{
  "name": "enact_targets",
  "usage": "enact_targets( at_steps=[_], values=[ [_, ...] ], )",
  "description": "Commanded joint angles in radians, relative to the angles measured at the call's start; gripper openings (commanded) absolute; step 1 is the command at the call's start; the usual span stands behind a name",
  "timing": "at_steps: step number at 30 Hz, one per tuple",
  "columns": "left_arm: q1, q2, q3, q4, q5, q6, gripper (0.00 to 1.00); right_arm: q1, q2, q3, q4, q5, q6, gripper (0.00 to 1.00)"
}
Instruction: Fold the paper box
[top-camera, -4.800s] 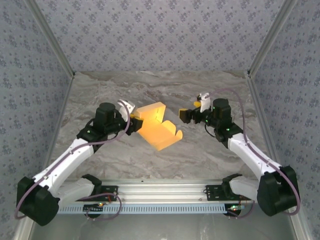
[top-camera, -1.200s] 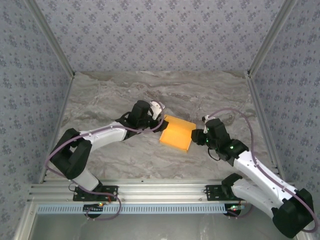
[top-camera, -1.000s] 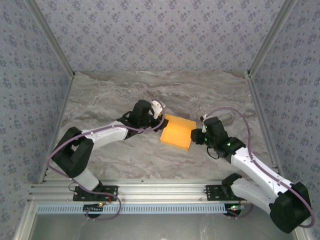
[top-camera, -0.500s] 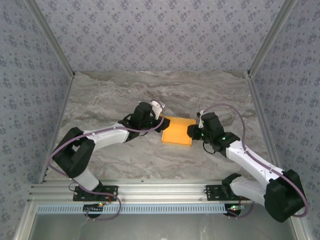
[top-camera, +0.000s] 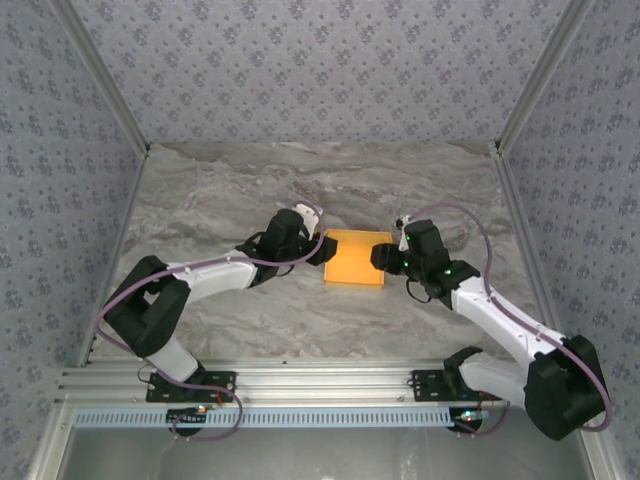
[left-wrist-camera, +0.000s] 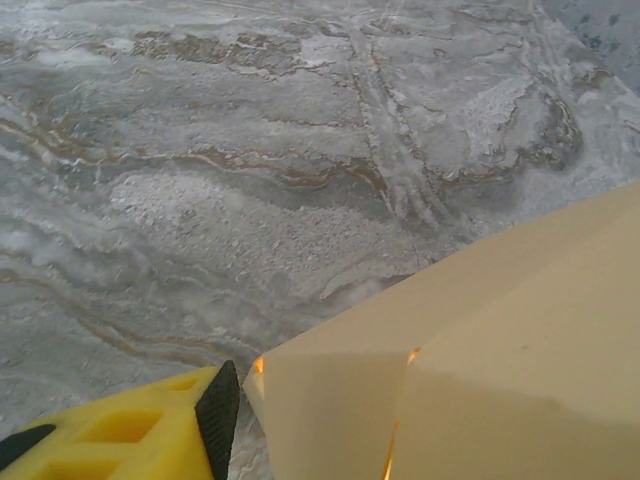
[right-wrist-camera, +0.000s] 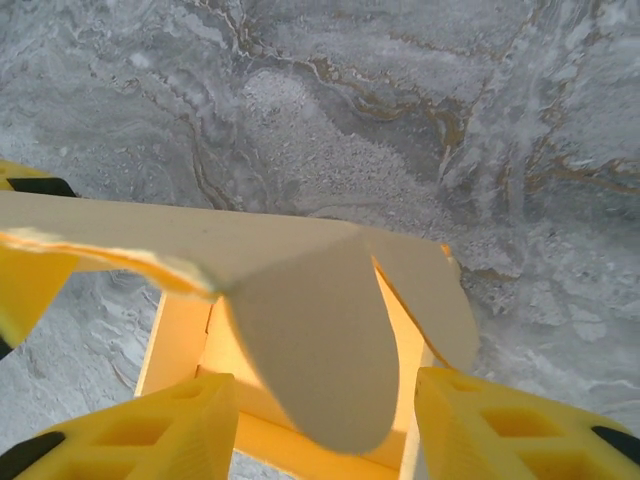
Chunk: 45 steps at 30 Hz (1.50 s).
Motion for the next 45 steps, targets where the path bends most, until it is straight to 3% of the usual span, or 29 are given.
enact_targets(
  at_steps=[1, 8, 13, 21, 34, 45],
  values=[
    [-0.008, -0.045, 0.006, -0.044, -0.038, 0.025, 0.56, -0.007, -0.055, 0.029, -0.065, 0.04, -0.063, 0.6],
    [-0.014, 0.018, 0.025, -0.018, -0.046, 0.036, 0.54, -0.021, -0.014, 0.021, -0.005, 0.078, -0.147, 0.64],
    [-0.016, 0.05, 0.047, -0.014, -0.048, 0.04, 0.51, -0.06, 0.045, 0.018, 0.072, 0.038, -0.183, 0.53],
    [-0.017, 0.06, 0.068, -0.008, -0.012, 0.011, 0.4, -0.1, 0.103, 0.031, 0.119, -0.092, -0.135, 0.29],
    [-0.066, 0.104, 0.089, 0.028, -0.04, -0.136, 0.28, -0.068, 0.154, 0.012, 0.16, -0.092, -0.01, 0.22],
    [-0.083, 0.108, 0.082, 0.013, -0.089, -0.16, 0.27, -0.045, 0.127, 0.001, 0.1, -0.007, -0.064, 0.18]
  ],
)
